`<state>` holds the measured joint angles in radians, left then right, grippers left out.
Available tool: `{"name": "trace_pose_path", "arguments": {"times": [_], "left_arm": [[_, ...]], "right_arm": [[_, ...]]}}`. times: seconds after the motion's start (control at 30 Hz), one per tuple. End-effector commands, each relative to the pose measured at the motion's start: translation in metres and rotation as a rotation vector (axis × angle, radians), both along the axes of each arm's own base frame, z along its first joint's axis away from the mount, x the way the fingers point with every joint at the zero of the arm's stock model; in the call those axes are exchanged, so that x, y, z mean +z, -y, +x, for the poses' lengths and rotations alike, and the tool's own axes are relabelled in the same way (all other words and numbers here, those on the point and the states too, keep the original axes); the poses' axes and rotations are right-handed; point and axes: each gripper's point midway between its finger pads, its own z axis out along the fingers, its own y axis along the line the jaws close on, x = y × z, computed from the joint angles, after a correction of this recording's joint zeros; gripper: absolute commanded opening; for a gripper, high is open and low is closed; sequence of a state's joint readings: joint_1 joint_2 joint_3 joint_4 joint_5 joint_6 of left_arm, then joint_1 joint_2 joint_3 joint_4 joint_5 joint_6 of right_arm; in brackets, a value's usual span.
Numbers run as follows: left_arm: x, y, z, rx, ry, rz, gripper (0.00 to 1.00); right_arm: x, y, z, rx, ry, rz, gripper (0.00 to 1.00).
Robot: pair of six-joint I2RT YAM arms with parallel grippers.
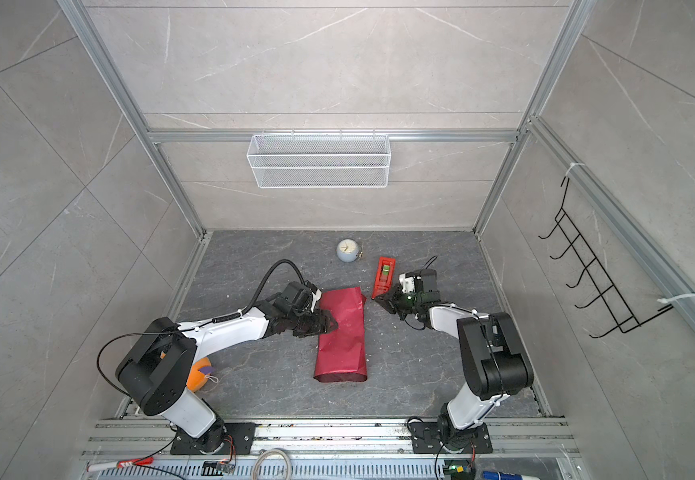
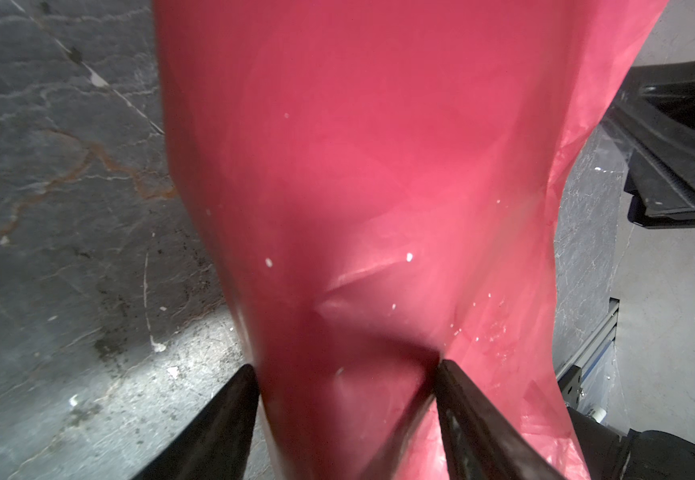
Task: Wrap the gift box in paper
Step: 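Pull the tape strip off the red dispenser with the right gripper, tearing it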
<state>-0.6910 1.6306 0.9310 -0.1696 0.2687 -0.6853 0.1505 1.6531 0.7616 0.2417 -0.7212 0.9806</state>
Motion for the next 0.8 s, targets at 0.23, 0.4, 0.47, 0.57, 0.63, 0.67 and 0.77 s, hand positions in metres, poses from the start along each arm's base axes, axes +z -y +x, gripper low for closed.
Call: {"name": "trace_pose_path", "arguments": {"times": [0.23,0.4,0.47,0.57,0.63,0.67,0.77], "left_arm": [[-0.043,-0.03,-0.018,0.024,-0.098,0.16,0.68],[-0.043,-0.031,-0.019,0.024,-0.1,0.162,0.68],[-0.043,-0.031,-0.019,0.024,-0.101,0.162,0.68],[-0.044,-0.031,-0.019,0.024,-0.102,0.163,0.68],[-0.044,-0.031,-0.019,0.024,-0.101,0.162,0.68],[-0.044,-0.031,-0.019,0.024,-0.101,0.162,0.68],[-0.044,-0.031,-0.019,0.024,-0.101,0.162,0.68]], "right_arm": [[-0.015,0.0,-0.002,-0.002,-0.009,-0.01,0.0],[-0.021,0.0,-0.004,-0.002,-0.022,-0.013,0.0],[-0.023,0.001,-0.005,-0.003,-0.025,-0.014,0.0],[-0.029,0.002,-0.008,-0.006,-0.036,-0.021,0.0],[-0.033,0.002,-0.009,-0.006,-0.045,-0.023,0.0],[-0.036,0.002,-0.01,-0.006,-0.051,-0.026,0.0],[-0.045,0.004,-0.013,-0.007,-0.066,-0.044,0.0]]}}
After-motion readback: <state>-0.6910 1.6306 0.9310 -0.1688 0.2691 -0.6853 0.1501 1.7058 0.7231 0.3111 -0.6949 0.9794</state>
